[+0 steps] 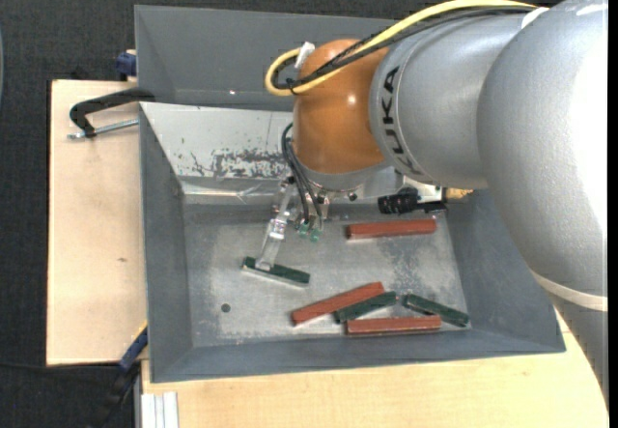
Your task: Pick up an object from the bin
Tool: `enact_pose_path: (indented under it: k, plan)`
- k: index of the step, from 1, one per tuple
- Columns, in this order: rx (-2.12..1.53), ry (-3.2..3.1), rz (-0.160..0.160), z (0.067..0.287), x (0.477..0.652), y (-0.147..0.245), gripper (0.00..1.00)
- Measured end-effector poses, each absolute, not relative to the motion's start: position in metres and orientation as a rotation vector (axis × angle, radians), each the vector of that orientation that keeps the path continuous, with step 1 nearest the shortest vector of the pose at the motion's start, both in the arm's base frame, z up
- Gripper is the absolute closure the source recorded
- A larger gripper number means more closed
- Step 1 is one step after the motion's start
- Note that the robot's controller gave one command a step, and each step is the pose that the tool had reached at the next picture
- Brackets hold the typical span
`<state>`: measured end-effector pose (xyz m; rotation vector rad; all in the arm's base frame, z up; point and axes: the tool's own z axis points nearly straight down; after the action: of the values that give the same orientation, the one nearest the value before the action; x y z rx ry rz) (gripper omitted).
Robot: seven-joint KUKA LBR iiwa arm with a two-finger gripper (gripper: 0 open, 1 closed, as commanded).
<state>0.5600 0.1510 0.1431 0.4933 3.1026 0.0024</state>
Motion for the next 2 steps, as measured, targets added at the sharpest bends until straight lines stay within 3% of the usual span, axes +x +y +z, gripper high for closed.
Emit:
enact_pose_path:
  k: [1, 2]
  plan:
    - [0.498, 3.101, 0.002, 0.094, 0.552, 0.147, 0.00]
    - [0.871, 3.016, 0.003, 0.072, 0.533, 0.153, 1.00]
